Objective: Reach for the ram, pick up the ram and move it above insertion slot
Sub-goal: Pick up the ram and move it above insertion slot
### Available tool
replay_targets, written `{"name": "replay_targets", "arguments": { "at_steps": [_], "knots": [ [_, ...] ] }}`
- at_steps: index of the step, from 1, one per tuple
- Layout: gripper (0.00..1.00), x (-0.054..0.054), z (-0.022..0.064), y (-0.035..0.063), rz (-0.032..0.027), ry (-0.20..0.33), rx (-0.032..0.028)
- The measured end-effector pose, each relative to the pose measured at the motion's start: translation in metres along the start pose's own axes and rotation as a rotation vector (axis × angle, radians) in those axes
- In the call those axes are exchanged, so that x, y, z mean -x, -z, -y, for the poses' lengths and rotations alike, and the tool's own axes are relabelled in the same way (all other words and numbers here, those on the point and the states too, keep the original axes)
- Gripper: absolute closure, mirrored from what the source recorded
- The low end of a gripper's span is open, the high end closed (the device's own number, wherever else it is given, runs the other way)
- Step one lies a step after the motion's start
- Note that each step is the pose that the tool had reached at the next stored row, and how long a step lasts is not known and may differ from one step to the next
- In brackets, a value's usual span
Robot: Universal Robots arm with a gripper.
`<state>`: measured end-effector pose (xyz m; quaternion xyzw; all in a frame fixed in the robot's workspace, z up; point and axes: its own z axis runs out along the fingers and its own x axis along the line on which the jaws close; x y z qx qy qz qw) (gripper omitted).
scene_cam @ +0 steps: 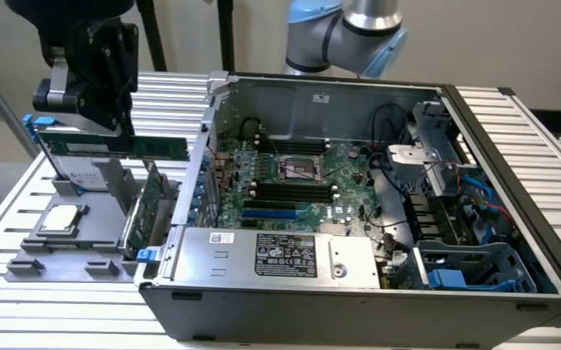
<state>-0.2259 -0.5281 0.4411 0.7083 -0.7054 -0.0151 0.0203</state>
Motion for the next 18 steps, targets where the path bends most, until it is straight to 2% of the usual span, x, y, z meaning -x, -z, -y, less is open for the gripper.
{"name": "replay_targets", "arguments": {
  "at_steps": [8,12,18],
  "knots": [
    [0.87,0.007,0.03,0.0036,0.0,0.0,0.0],
    [0.87,0.017,0.0384,0.0041,0.0,0.0,0.0],
    [0.87,0.038,0.0484,0.0043,0.0,0.0,-0.0001]
  ]
}}
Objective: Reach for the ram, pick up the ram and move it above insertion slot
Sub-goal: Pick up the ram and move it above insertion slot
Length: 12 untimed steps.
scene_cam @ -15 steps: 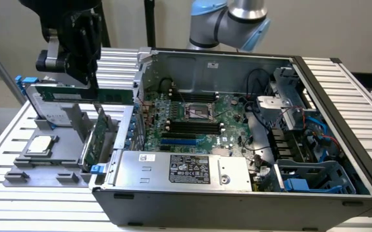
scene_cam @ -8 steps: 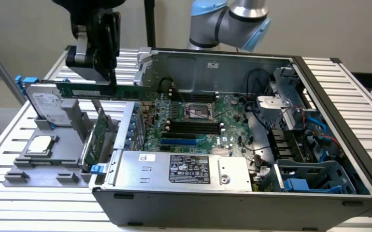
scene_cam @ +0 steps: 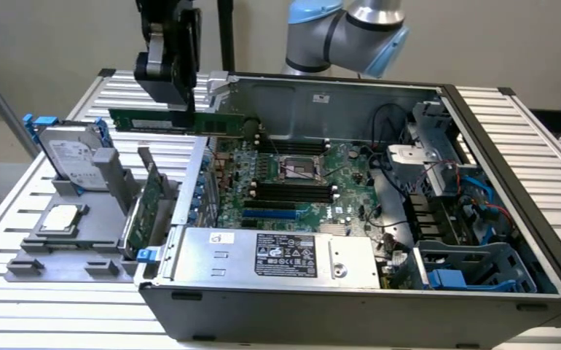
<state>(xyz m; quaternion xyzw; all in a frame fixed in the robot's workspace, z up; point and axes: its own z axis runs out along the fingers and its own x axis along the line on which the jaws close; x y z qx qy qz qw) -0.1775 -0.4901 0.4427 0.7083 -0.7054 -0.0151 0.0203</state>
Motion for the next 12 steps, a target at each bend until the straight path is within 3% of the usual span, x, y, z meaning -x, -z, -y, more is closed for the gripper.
{"name": "replay_targets", "arguments": {
  "at_steps": [4,12],
  "knots": [
    [0.87,0.012,0.0106,-0.0002,-0.0001,0.0,0.0001],
    [0.87,0.02,0.0471,-0.003,0.0,0.0,0.0]
  ]
}}
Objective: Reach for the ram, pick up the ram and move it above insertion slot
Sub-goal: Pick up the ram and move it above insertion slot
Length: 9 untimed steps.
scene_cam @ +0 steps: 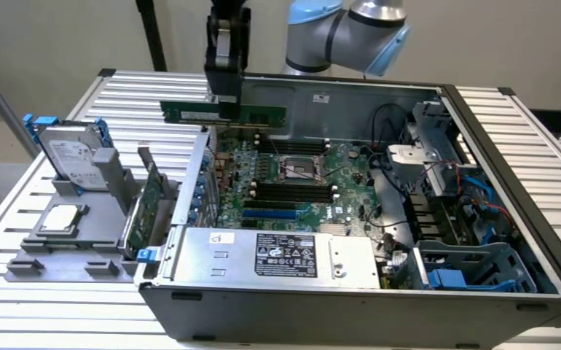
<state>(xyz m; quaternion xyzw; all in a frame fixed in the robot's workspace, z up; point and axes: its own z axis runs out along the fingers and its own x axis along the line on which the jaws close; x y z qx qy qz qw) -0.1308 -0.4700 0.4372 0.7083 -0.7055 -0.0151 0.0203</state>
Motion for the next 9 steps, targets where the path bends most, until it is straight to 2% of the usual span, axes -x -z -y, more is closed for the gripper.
{"name": "replay_targets", "arguments": {
  "at_steps": [9],
  "knots": [
    [0.87,0.012,0.0414,-0.0106,0.0,0.0,0.0]
  ]
}}
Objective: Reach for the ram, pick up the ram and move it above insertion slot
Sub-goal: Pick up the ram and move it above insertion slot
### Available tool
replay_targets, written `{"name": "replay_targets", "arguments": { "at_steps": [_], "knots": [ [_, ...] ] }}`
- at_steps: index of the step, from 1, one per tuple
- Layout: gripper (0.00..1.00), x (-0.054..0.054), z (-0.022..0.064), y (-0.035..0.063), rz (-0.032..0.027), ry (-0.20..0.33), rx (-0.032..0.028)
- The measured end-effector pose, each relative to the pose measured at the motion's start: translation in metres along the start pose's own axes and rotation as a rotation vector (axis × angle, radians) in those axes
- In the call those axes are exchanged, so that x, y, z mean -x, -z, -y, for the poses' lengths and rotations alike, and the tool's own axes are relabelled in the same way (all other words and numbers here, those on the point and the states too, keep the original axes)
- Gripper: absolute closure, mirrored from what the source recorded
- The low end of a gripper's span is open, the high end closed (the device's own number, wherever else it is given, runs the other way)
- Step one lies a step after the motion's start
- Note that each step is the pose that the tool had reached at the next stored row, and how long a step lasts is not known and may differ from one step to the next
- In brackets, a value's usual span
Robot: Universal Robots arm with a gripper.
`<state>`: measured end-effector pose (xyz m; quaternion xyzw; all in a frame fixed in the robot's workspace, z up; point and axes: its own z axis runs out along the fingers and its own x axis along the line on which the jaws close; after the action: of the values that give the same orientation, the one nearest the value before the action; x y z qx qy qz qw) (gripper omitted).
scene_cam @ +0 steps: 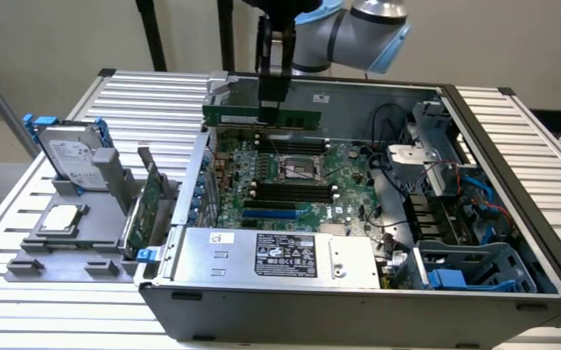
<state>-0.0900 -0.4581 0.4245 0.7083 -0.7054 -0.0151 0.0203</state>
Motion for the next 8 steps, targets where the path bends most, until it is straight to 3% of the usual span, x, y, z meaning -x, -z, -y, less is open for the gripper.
{"name": "replay_targets", "arguments": {
  "at_steps": [8],
  "knots": [
    [0.87,0.018,0.0342,-0.0128,0.0001,0.0,0.0]
  ]
}}
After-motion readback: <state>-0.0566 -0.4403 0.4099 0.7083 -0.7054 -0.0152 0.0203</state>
